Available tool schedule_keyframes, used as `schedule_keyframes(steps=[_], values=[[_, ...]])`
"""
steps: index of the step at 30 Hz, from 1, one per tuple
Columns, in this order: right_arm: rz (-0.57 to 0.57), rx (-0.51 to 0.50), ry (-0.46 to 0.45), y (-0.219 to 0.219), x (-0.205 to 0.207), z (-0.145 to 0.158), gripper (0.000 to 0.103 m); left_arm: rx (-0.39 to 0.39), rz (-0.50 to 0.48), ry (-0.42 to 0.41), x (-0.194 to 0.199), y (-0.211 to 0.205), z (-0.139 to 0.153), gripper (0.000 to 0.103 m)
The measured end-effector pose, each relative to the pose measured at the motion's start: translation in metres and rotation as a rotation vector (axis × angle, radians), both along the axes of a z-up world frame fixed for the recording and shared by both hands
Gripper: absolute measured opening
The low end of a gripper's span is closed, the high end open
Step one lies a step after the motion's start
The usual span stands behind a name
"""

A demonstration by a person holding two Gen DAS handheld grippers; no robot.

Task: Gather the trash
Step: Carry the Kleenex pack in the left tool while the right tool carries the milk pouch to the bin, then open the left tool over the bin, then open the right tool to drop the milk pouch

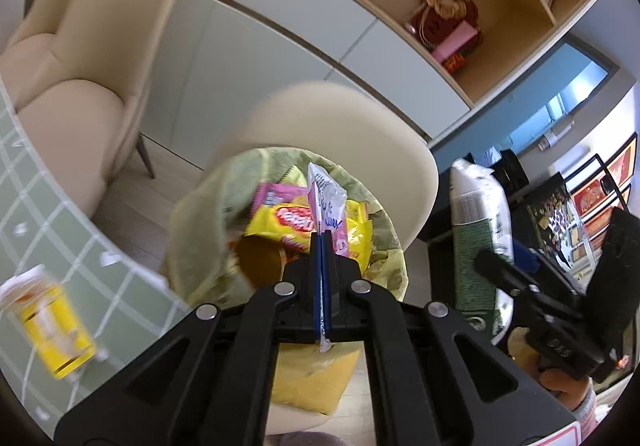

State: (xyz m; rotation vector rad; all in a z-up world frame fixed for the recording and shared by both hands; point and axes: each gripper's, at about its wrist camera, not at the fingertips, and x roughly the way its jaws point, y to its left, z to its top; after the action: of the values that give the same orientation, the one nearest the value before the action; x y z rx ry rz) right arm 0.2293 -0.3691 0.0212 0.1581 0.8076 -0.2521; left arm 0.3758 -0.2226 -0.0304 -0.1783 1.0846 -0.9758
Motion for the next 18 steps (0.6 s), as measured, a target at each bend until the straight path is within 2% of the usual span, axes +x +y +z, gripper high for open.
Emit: schedule_keyframes(steps=[4,5,7,11,14,16,18], values=[[0.021,0.026,0.012,-0.015,0.008,-0.006,0.048,0.034,-0.003,0.042,0.011,-0.03,-0.02,0.002],[0.038,0.033,0.011,-0.017,0.013,-0.01,0.048,0.044,0.01,0.045,0.012,-0.03,-0.023,0.006],[0.082,0.053,0.0,-0.019,0.026,-0.018,0.048,0.074,0.053,0.011,0.012,-0.025,-0.021,0.028],[0.153,0.129,-0.035,-0.023,0.056,-0.036,0.048,0.156,0.157,-0.051,0.003,-0.001,-0.008,0.032],[0.189,0.16,-0.056,-0.018,0.084,-0.049,0.048,0.256,0.273,-0.151,-0.01,0.019,0.005,0.032],[0.213,0.165,-0.049,-0.012,0.099,-0.06,0.048,0.279,0.341,-0.186,-0.024,0.033,0.012,0.032],[0.237,0.163,0.0,-0.003,0.11,-0.079,0.048,0.295,0.38,-0.189,-0.033,0.044,0.014,0.033]])
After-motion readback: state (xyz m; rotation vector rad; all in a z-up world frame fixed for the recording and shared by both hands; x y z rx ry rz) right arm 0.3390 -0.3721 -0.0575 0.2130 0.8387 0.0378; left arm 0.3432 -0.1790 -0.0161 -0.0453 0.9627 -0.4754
